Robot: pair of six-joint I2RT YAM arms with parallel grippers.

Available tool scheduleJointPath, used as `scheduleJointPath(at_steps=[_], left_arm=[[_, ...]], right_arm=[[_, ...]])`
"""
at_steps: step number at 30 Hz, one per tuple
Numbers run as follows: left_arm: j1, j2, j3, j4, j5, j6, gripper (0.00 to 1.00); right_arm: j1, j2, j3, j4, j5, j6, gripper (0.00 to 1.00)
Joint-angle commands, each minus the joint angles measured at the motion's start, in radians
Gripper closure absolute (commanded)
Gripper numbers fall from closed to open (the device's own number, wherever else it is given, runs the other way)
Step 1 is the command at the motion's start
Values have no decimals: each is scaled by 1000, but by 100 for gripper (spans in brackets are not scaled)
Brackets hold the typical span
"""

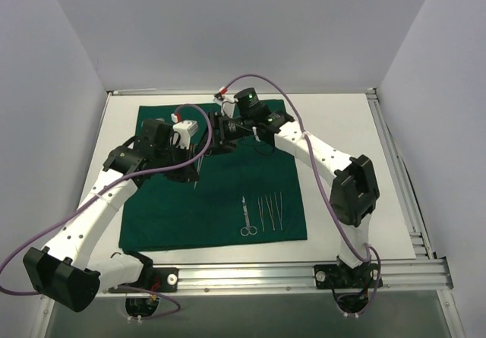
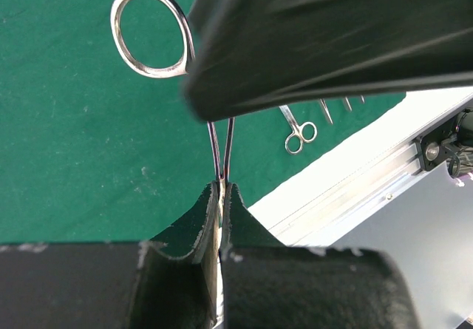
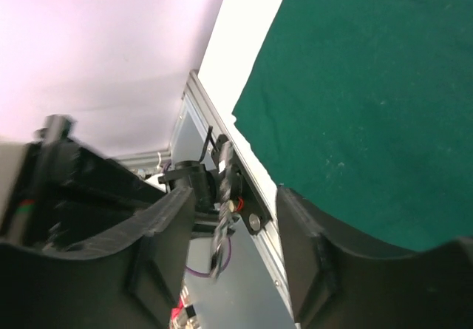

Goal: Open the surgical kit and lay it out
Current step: Place the medical item in the surgical kit.

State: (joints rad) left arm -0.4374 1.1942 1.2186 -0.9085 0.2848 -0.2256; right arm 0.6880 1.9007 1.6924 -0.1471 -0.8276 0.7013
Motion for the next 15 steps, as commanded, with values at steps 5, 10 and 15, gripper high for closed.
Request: scheduleJointPath(at_steps=[5,10,15], left_arm=[[-9,-33,30,3,-15,22,98],[-11,-31,35,7,-3,9,81],[-8,-61,44,16,19,5,47]], right_arm=[[22,55,56,-51,-27,-22,74],[7,25,18,-7,-39,-17,100],[-42,-67,-126,196,-88,70,100]])
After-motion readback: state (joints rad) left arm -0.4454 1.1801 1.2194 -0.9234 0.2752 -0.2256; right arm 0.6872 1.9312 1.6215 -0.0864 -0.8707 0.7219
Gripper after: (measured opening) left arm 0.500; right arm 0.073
